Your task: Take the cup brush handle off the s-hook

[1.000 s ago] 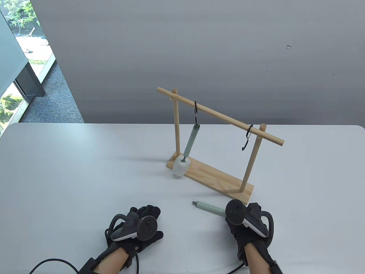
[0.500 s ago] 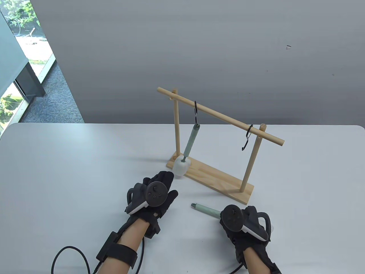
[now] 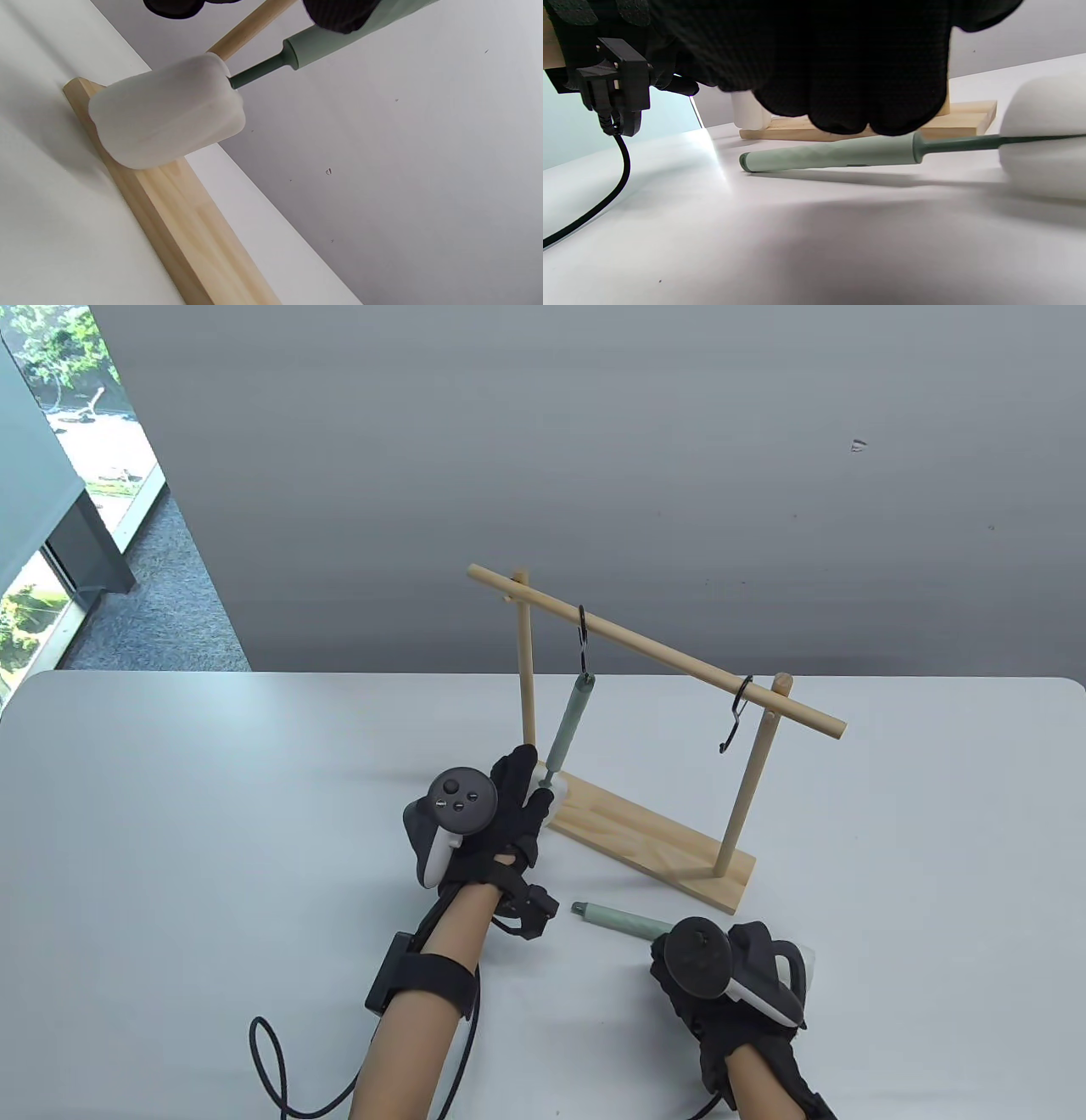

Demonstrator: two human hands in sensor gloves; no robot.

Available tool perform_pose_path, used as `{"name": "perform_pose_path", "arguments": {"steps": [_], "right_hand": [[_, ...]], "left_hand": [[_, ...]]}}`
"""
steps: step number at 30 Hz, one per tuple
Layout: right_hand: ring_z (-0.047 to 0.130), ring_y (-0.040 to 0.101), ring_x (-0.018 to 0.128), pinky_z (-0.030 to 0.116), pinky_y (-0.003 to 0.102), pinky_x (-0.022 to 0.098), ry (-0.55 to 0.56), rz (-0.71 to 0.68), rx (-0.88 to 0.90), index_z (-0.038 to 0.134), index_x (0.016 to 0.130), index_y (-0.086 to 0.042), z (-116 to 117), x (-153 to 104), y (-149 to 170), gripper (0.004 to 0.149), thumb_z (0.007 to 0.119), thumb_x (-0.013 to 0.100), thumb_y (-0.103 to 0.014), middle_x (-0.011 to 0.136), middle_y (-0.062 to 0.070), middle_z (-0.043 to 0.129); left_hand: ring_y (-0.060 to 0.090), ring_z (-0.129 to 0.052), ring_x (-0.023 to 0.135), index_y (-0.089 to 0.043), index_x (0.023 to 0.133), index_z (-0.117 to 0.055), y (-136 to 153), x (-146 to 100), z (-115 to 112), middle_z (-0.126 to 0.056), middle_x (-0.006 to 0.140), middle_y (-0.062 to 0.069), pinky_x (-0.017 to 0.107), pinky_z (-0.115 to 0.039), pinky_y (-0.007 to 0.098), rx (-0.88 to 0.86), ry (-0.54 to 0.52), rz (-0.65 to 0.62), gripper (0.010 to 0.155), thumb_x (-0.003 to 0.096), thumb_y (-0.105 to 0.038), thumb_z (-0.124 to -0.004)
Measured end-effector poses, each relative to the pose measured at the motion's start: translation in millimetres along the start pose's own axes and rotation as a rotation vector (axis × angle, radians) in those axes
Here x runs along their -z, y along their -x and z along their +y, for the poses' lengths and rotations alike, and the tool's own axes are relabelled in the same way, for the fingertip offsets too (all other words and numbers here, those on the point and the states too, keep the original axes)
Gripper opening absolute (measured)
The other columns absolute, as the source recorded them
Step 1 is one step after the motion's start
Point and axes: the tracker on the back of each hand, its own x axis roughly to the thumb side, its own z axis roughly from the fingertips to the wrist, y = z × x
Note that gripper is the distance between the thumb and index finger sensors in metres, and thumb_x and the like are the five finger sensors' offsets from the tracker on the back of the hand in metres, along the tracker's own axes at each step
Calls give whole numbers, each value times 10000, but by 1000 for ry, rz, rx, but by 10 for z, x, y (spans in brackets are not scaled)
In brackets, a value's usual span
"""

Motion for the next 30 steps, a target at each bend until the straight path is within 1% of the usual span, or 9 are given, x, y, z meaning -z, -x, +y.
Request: {"name": "perform_pose_path", "arguments": {"steps": [3,6,10,13,15,20,24,30], "right_hand": [[914,464,677,479,690,618,-5,13,29,810,821,-55,2,-2,44,408,756,471,-258,779,236,890],[913,465,676,479,689,618,-5,21,45,811,821,-55,0,-7,71,408,756,471,-258,779,238,889],[914,464,676,481,689,617,-15,29,56,810,821,-54,13,0,91,408,756,472,-258,778,238,889],[915,464,674,483,688,616,-23,34,65,810,820,-54,20,0,100,408,756,472,-260,778,239,889],[915,463,674,484,688,615,-27,36,67,810,820,-54,18,-4,98,409,756,471,-260,777,237,890],[916,462,672,484,688,615,-36,35,68,811,819,-54,15,-10,90,408,755,472,-262,776,237,891],[916,464,671,487,687,613,-39,29,64,811,819,-55,18,-7,85,408,754,473,-264,775,235,892],[916,462,671,489,686,612,-45,24,68,811,818,-56,24,-6,82,410,752,472,-268,775,233,891]], "left_hand": [[473,-559,1036,-246,1053,-402,-36,118,-39,-424,1132,209,717,-395,656,38,3,4,687,468,-412,-721],[462,-539,1051,-210,1055,-378,-74,211,-82,-401,1139,190,724,-373,664,71,18,26,722,464,-430,-729],[434,-540,1060,-208,1047,-397,-106,286,-134,-388,1130,181,736,-373,652,76,29,51,711,466,-449,-728],[416,-568,1051,-212,1026,-458,-99,317,-161,-413,1124,169,737,-379,645,72,17,80,663,468,-451,-724],[409,-600,1036,-229,991,-535,-81,317,-167,-450,1115,163,734,-388,642,69,1,94,597,469,-450,-722],[421,-633,1012,-227,938,-615,-27,266,-173,-502,1103,161,717,-396,652,54,-27,84,555,451,-463,-737],[437,-662,987,-214,913,-656,25,195,-138,-540,1086,177,702,-411,658,38,-57,72,544,436,-456,-754],[456,-670,971,-178,874,-688,32,82,-93,-556,1071,193,689,-406,671,41,-63,28,537,419,-451,-776]]}}
